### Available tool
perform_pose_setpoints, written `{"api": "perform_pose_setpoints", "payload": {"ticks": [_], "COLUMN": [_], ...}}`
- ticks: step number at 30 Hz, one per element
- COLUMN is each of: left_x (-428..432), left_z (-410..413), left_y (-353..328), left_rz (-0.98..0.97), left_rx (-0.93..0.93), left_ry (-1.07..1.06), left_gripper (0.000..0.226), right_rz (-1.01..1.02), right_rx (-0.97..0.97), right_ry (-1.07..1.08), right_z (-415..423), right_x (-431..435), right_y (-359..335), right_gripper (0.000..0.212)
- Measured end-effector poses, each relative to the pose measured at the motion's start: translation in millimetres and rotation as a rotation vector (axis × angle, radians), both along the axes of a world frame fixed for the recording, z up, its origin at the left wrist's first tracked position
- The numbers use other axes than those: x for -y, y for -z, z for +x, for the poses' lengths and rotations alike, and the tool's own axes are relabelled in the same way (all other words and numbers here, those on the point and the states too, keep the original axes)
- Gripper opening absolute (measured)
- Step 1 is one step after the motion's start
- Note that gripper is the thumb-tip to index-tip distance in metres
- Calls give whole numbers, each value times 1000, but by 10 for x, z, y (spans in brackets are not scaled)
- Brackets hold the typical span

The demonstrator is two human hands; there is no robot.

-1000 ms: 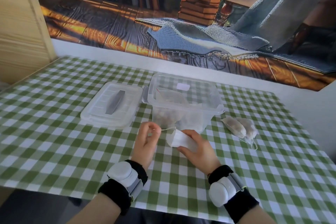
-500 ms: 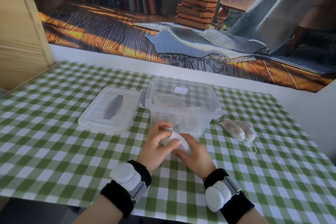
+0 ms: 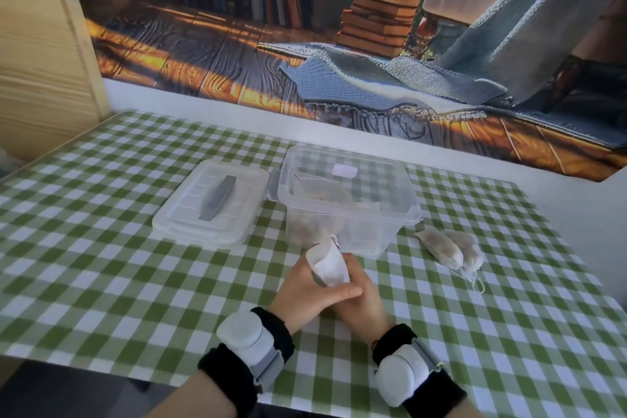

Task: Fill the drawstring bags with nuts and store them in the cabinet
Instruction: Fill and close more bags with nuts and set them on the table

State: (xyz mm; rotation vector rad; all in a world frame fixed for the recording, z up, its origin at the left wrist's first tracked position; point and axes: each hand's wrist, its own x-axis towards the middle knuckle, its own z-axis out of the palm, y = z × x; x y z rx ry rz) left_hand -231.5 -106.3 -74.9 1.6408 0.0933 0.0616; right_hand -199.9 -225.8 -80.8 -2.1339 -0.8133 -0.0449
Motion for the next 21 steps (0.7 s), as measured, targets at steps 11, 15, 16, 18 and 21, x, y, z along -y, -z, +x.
{"api": "perform_pose_setpoints", "payload": {"ticks": [11, 15, 16, 18, 21], "left_x": [-210, -259, -256, -246, -221], "left_z": [93, 118, 122, 134, 128], "left_y": [109, 192, 196, 199, 168], "left_rz": [81, 98, 109, 131, 150], "left_rx": [101, 46, 47, 48, 75], "left_ry": [-61, -37, -29, -20, -7], "left_gripper": [38, 47, 48, 50, 45], "right_rz": [-37, 142, 130, -3, -263], "right_rx": [-137, 34, 80, 172, 305], "right_ry": [40, 89, 66, -13, -85], "right_z": [129, 163, 166, 160, 175], "right_x": [113, 116, 89, 18, -72], "right_y": [-28, -290, -351, -439, -431], "right_gripper": [55, 50, 52, 49, 48]}}
